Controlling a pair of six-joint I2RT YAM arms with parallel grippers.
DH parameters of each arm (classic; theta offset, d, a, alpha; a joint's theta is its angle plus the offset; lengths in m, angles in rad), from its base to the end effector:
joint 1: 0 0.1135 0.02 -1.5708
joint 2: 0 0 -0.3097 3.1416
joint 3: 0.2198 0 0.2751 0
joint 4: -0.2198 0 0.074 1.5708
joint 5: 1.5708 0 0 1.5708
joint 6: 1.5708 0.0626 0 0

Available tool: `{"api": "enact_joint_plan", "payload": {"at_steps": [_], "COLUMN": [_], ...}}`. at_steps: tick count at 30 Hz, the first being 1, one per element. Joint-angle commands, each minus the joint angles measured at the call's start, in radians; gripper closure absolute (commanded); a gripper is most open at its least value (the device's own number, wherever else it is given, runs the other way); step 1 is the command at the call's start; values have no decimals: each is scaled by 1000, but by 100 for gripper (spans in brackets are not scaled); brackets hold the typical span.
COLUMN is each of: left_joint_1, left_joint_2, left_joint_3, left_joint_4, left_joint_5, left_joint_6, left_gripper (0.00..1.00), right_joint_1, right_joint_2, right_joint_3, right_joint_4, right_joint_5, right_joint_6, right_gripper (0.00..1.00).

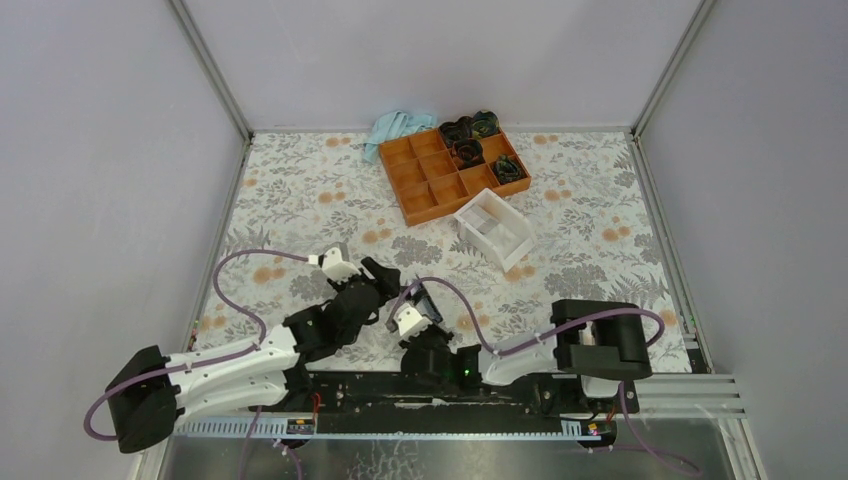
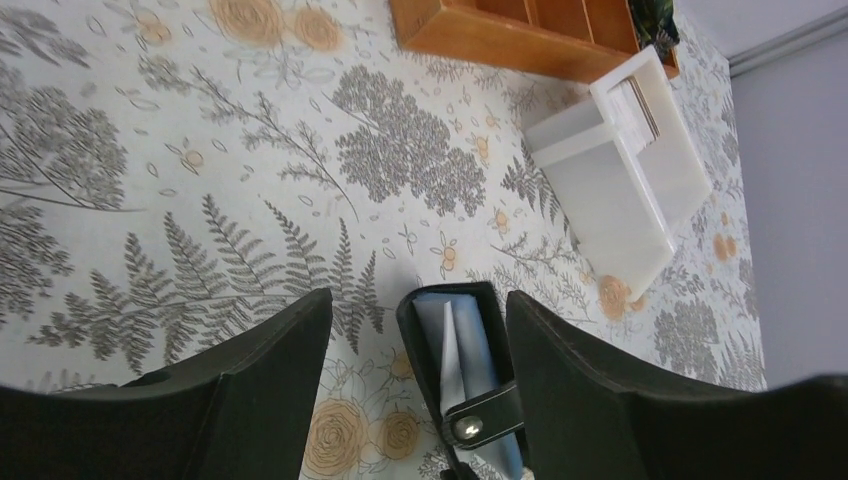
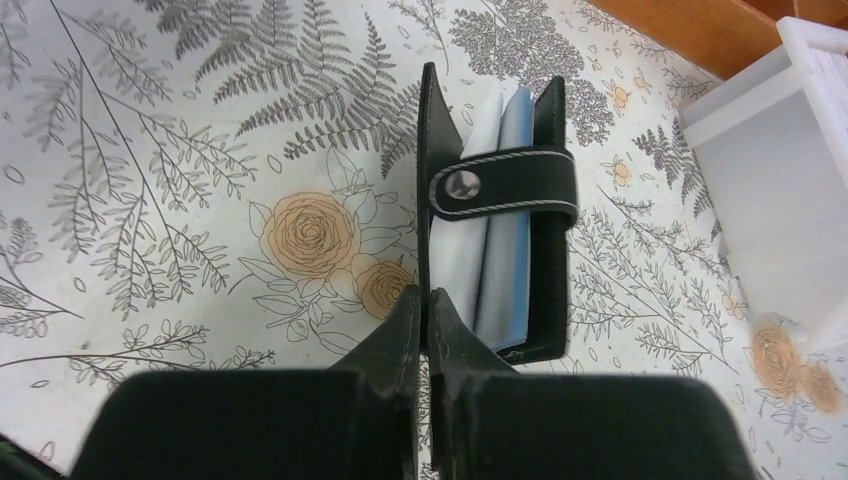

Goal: Put the credit cards into the card holder
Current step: Open the card holder at the center of the board.

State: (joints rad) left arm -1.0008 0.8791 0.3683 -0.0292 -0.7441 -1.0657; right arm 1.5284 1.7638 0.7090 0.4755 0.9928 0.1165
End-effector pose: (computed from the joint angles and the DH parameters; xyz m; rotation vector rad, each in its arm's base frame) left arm 0.1377 -0.1362 0.2114 -0.4952 1.9394 -0.5605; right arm 0.0674 0.3521 0.1543 -0.7662 1.7111 0.0499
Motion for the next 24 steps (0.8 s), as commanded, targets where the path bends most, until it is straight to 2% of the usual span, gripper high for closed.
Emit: {"api": "enact_joint_plan", "payload": {"at_steps": [1, 8, 13, 18, 21, 24], "left_joint_1": [14, 16, 15, 16, 16, 15], "left_joint_2": [26, 113, 182, 237, 266, 274], "left_joint_3": [-38, -59, -17, -43, -42, -62], "left_joint_4": [197, 331, 318, 375, 376, 386], "left_joint_5": [83, 117, 150, 168, 191, 207], "left_joint_6": [-56, -112, -95, -112, -109, -124], "left_gripper": [29, 29, 30, 31, 39, 55], "right_joint_1": [-25, -46, -58, -59, -60, -60], "right_joint_2": [-95, -161, -168, -154, -147, -142], "right_joint_3": [-36, -53, -66, -67, -68, -65], "right_joint_4": [18, 4, 11, 11, 12, 14], "right_joint_5": [-61, -101, -118, -117, -110, -95], "right_joint_6": [96, 124, 134, 143, 144, 146], "right_gripper": [99, 99, 97, 97, 97, 97]}}
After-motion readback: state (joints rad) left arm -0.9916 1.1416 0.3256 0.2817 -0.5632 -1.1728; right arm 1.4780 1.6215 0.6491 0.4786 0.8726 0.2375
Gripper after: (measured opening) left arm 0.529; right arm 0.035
